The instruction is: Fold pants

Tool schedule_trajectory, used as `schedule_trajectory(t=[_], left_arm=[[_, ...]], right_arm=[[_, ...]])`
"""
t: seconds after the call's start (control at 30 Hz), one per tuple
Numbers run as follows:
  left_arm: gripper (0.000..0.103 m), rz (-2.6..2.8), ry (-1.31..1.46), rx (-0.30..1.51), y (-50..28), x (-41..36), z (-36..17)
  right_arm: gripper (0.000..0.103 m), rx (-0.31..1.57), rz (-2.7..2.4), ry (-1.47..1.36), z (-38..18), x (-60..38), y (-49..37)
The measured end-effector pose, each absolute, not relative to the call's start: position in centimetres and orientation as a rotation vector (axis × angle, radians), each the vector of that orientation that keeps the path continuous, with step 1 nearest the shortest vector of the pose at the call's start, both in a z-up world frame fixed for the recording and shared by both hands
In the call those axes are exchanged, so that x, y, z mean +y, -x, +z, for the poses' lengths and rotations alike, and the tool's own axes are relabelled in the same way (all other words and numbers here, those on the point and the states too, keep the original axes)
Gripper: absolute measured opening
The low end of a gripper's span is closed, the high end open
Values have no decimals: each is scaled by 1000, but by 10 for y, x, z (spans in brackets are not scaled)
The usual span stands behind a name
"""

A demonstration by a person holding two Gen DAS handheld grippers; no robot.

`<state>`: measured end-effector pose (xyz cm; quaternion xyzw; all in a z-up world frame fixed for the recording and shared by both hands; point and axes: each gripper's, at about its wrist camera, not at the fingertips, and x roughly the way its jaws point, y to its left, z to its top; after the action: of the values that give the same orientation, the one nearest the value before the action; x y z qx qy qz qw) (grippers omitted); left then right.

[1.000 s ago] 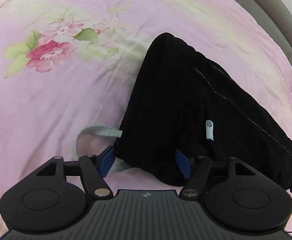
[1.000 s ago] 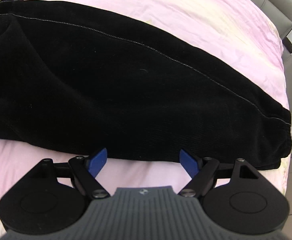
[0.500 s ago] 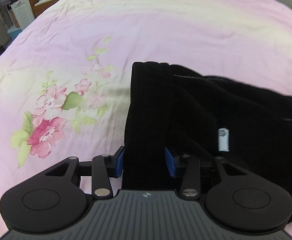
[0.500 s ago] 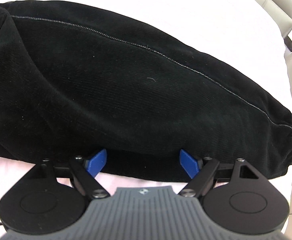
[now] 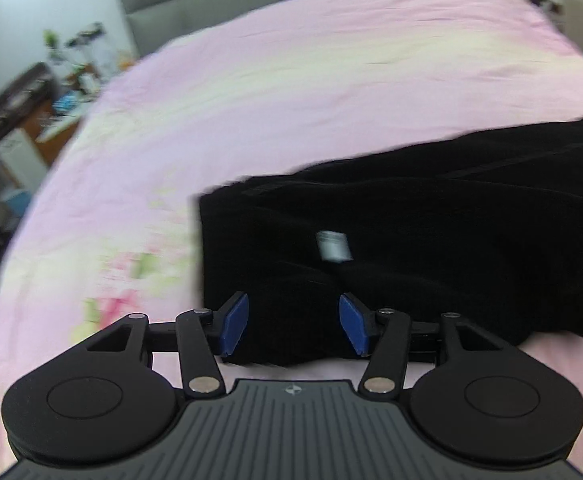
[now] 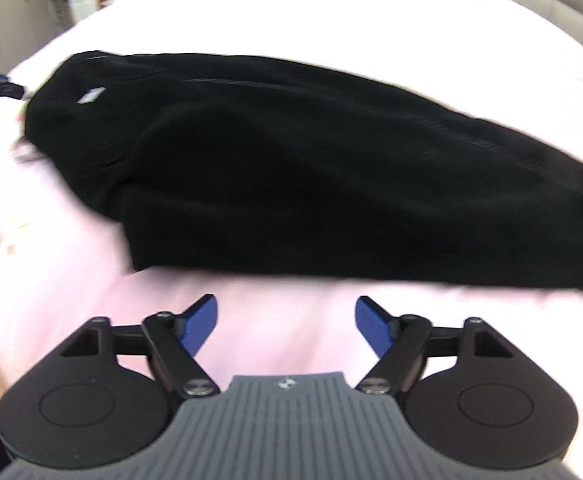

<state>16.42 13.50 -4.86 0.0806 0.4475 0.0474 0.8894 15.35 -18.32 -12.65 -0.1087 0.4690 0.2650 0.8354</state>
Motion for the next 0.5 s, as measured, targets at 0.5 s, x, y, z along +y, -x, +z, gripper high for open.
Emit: schedule_trajectory(t=[0.5], left_arm=[[54, -298, -170, 957, -160, 3, -110]], right_arm=[[23, 898, 683, 262, -135, -130, -158]])
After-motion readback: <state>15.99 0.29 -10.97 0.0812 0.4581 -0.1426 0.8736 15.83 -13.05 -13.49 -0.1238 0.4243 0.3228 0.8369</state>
